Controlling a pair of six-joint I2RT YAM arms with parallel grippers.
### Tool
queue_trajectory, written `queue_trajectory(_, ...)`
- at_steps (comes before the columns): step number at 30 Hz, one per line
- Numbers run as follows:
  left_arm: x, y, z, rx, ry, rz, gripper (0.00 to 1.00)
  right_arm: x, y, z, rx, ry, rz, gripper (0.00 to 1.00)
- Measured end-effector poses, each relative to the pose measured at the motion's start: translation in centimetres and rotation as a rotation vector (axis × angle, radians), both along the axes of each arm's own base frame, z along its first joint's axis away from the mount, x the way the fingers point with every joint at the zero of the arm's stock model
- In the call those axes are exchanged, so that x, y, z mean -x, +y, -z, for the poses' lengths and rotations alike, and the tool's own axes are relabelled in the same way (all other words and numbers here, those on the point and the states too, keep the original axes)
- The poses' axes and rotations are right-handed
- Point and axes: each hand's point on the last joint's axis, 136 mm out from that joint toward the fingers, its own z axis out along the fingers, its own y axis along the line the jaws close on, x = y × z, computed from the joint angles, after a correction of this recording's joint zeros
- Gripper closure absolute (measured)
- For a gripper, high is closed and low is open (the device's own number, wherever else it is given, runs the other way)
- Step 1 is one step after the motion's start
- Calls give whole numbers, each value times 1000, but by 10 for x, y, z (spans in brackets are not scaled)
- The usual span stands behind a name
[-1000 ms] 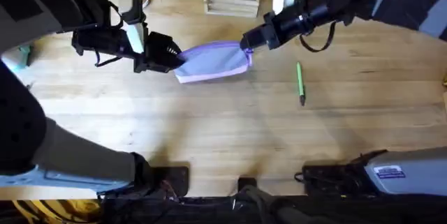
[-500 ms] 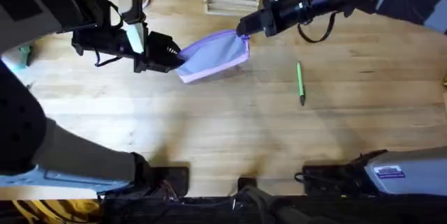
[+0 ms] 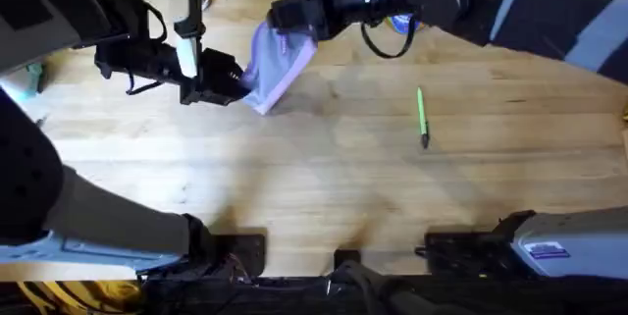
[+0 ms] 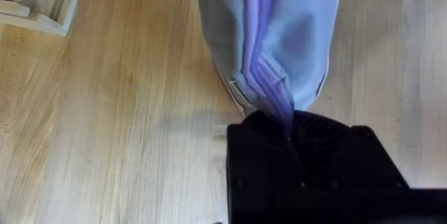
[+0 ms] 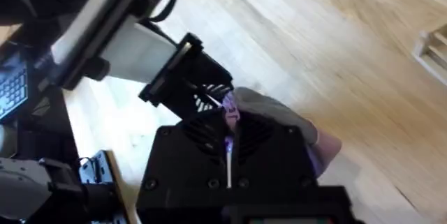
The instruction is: Unzip the bag, pick up the pens from the table one at a time and place them inside, then zip the bag closed.
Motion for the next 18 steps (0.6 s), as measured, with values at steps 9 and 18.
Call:
queue_trajectory(9,1,5,5,-41,8,1,959,32,32,-5,-23,19,-78,971)
queue_trajectory(18,1,4,5,-37,6,1,959,23,24,-5,-28,29,-51,971)
